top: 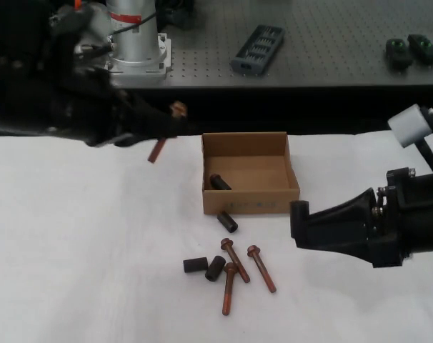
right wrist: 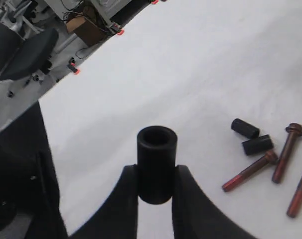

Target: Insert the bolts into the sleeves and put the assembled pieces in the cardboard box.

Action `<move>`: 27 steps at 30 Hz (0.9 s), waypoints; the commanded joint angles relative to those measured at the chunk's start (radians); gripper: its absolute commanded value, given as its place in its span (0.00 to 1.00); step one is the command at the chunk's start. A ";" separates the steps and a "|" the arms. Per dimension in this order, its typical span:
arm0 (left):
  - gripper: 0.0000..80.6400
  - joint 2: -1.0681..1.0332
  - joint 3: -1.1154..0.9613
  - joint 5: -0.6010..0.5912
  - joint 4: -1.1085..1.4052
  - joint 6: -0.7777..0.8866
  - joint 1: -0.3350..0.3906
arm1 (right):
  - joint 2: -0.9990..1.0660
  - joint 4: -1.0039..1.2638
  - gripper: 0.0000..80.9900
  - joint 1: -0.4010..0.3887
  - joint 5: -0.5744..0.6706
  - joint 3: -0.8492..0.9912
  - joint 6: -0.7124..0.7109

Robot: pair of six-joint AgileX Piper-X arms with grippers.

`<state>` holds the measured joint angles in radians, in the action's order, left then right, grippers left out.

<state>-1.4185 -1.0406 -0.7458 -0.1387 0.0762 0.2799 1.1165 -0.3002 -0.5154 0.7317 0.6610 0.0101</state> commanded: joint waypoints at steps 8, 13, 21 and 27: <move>0.01 0.081 0.302 0.000 0.793 0.597 -0.009 | 0.156 0.081 0.02 0.001 0.004 0.069 -0.026; 0.01 0.036 0.345 -0.008 0.976 0.692 -0.009 | 0.264 0.084 0.02 -0.005 0.043 0.173 -0.026; 0.01 -0.065 0.298 -0.043 1.078 0.801 -0.003 | 0.360 0.084 0.02 -0.089 0.044 0.301 -0.023; 0.01 -0.073 0.180 -0.129 0.899 0.765 0.002 | 0.371 0.082 0.02 -0.096 0.044 0.305 0.017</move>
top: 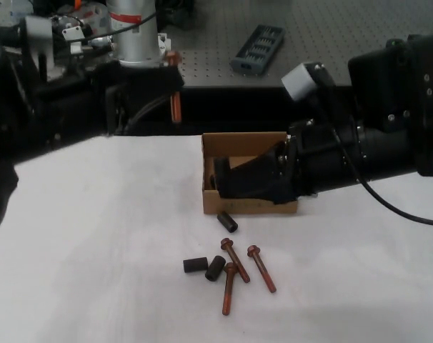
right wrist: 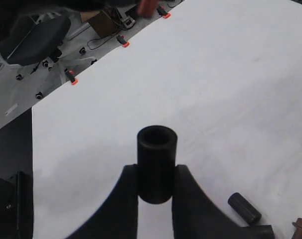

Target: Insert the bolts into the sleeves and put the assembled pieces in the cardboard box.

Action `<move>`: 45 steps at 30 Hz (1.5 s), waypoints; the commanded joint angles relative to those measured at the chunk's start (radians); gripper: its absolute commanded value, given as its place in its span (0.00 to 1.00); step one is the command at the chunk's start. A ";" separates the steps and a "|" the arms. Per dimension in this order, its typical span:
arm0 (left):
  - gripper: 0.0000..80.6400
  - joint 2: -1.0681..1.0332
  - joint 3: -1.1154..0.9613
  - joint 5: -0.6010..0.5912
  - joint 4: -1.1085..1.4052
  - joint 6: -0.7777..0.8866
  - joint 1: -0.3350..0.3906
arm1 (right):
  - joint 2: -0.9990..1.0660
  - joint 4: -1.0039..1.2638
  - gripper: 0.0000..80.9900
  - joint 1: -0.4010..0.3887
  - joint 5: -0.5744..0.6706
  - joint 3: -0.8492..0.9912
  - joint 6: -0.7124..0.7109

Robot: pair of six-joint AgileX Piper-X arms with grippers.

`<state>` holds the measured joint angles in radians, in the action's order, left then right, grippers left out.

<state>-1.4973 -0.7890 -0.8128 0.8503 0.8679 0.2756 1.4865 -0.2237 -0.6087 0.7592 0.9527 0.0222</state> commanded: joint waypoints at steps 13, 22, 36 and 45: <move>0.01 0.023 -0.186 -0.063 -0.356 -0.156 0.041 | 0.001 0.027 0.02 -0.003 0.019 0.019 0.035; 0.01 0.023 -0.186 -0.076 -0.356 -0.166 0.050 | 0.013 0.186 0.02 0.000 0.082 0.019 0.165; 0.01 0.023 -0.186 -0.084 -0.354 -0.218 0.050 | 0.013 0.194 0.02 0.000 0.134 0.019 0.183; 0.01 0.023 -0.186 0.008 -0.246 -0.122 0.050 | 0.013 0.193 0.02 0.000 0.142 0.019 0.189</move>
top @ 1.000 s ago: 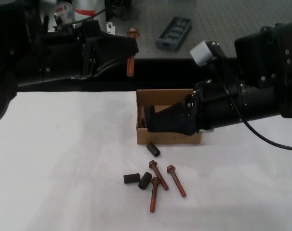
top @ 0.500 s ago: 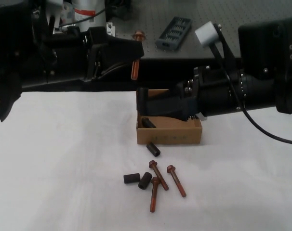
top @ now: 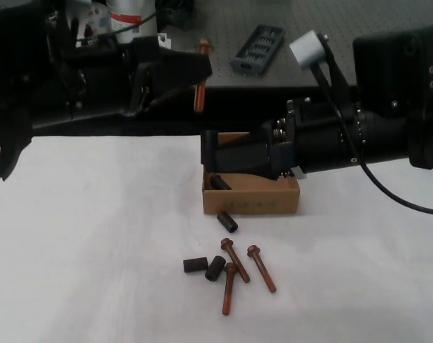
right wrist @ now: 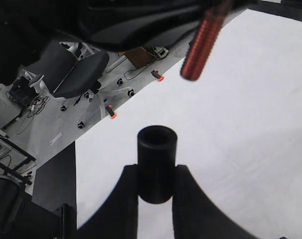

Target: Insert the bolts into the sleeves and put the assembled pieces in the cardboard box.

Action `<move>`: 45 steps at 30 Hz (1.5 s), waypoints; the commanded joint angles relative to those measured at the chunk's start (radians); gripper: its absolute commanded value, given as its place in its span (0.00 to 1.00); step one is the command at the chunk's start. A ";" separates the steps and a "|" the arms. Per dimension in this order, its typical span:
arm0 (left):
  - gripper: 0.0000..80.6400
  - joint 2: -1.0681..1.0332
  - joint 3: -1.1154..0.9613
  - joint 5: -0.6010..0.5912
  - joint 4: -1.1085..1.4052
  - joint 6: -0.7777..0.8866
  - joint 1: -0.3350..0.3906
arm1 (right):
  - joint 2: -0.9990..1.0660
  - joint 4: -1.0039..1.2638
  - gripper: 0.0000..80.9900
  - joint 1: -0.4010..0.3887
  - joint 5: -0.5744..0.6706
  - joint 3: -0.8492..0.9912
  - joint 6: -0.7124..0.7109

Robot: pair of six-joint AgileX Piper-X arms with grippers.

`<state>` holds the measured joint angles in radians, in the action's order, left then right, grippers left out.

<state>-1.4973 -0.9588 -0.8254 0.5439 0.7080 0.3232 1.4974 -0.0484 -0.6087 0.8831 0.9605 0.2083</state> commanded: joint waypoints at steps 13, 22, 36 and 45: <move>0.01 0.019 0.044 0.062 0.156 0.140 0.006 | 0.004 0.107 0.02 0.000 0.018 0.012 0.068; 0.01 0.007 0.044 -0.007 0.202 0.169 0.021 | 0.010 0.107 0.02 0.003 0.051 0.009 0.089; 0.01 0.007 0.044 -0.139 0.197 0.061 0.019 | 0.010 0.100 0.02 0.021 0.100 0.009 0.137; 0.01 0.007 0.044 -0.139 0.152 0.018 0.015 | 0.010 0.100 0.02 0.030 0.122 0.009 0.144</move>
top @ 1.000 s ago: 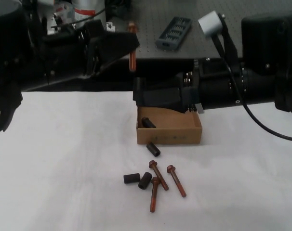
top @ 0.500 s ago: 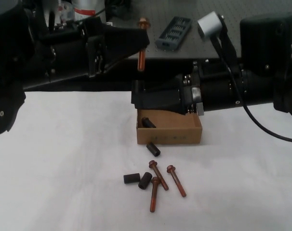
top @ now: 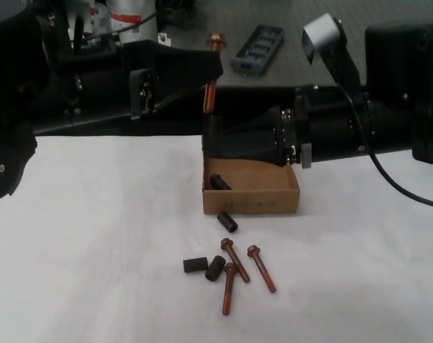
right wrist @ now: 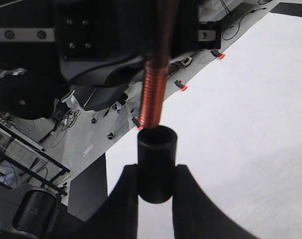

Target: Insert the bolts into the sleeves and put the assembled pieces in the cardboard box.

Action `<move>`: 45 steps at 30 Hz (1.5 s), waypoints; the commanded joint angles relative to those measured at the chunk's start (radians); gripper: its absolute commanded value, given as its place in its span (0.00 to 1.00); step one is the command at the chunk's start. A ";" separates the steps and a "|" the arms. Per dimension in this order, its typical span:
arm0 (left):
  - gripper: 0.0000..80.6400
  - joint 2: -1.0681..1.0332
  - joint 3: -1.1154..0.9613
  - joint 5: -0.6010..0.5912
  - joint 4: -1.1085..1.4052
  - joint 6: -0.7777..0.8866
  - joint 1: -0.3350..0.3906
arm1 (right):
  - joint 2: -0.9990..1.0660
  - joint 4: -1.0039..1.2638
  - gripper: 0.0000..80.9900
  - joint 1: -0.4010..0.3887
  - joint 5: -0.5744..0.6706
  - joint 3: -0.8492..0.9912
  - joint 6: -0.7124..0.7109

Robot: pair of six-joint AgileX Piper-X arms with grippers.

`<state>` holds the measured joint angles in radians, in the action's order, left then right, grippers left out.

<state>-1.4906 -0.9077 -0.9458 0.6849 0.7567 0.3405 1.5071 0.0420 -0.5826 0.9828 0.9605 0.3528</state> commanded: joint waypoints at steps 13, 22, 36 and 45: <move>0.01 0.001 -0.007 -0.032 -0.004 -0.061 -0.003 | 0.000 0.025 0.02 0.004 0.053 0.009 0.014; 0.01 0.001 -0.007 -0.080 -0.004 -0.052 -0.003 | 0.000 0.025 0.02 0.004 0.053 0.009 0.014; 0.01 0.001 -0.007 -0.101 -0.004 -0.055 -0.003 | 0.000 0.033 0.02 0.004 0.053 0.009 0.014; 0.01 0.001 -0.007 -0.100 -0.004 -0.071 0.003 | 0.000 0.034 0.02 0.004 0.043 0.009 0.029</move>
<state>-1.4906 -0.9077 -1.0291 0.6601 0.7215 0.3383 1.5108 0.0633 -0.5826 1.0244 0.9605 0.3708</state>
